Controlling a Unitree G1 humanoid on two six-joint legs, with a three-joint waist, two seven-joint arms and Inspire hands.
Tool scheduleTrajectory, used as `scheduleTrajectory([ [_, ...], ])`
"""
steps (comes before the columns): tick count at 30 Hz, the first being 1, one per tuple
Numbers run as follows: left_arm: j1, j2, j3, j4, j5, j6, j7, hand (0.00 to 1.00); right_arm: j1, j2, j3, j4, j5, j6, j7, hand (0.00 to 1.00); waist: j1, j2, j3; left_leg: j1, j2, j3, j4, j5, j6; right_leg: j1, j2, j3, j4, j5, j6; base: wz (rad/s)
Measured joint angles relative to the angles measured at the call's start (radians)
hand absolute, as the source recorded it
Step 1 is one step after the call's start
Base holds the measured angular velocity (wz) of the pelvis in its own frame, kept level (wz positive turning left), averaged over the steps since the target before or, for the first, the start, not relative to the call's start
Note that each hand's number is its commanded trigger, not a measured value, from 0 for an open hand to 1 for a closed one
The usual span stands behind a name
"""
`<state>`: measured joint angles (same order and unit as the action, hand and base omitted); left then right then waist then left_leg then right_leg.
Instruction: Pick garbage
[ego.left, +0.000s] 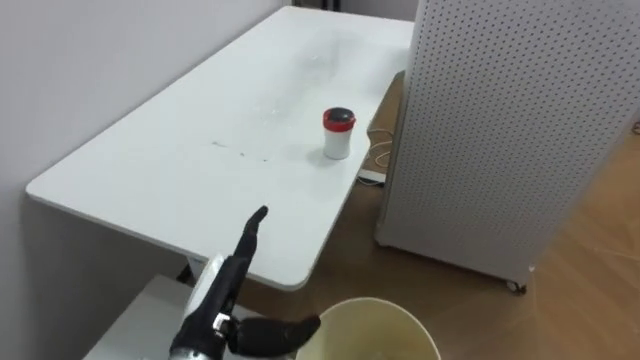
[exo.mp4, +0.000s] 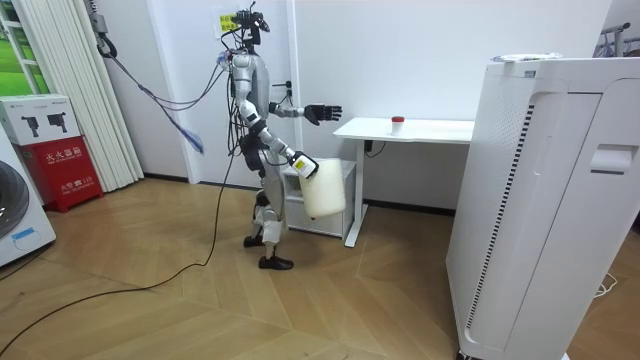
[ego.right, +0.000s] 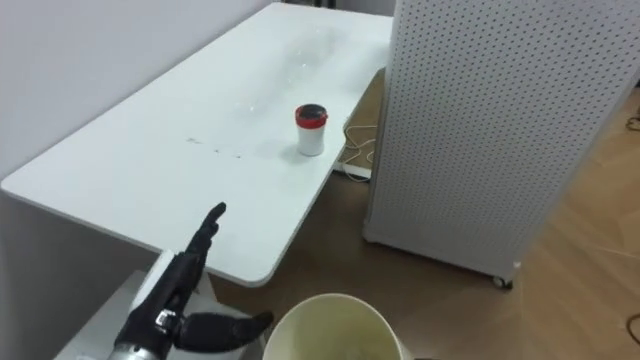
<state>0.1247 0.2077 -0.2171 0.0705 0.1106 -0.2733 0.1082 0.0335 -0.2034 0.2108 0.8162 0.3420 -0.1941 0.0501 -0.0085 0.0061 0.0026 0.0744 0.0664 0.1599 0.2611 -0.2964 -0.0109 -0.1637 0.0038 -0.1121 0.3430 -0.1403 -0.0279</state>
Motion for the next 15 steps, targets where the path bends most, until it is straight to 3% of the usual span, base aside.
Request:
scheduleTrajectory([
  [12,0.009,0.001,0.017,-0.002,0.001,-0.006,0.138,0.0,0.076,0.014,0.0,-0.032,-0.064,0.001,-0.004,1.0,-0.014,0.0,0.0043,0.047,-0.005,0.005,-0.04,0.003,-0.003,0.016,0.007,0.017,0.0,0.002,0.004,-0.05],
  [15,0.016,0.001,0.019,-0.002,0.002,-0.006,0.166,0.0,0.097,0.016,0.001,-0.045,-0.071,0.003,-0.003,1.0,-0.011,0.004,0.0083,0.061,-0.001,0.029,-0.038,0.003,-0.003,0.022,0.011,0.023,0.003,0.002,0.003,-0.17],
])
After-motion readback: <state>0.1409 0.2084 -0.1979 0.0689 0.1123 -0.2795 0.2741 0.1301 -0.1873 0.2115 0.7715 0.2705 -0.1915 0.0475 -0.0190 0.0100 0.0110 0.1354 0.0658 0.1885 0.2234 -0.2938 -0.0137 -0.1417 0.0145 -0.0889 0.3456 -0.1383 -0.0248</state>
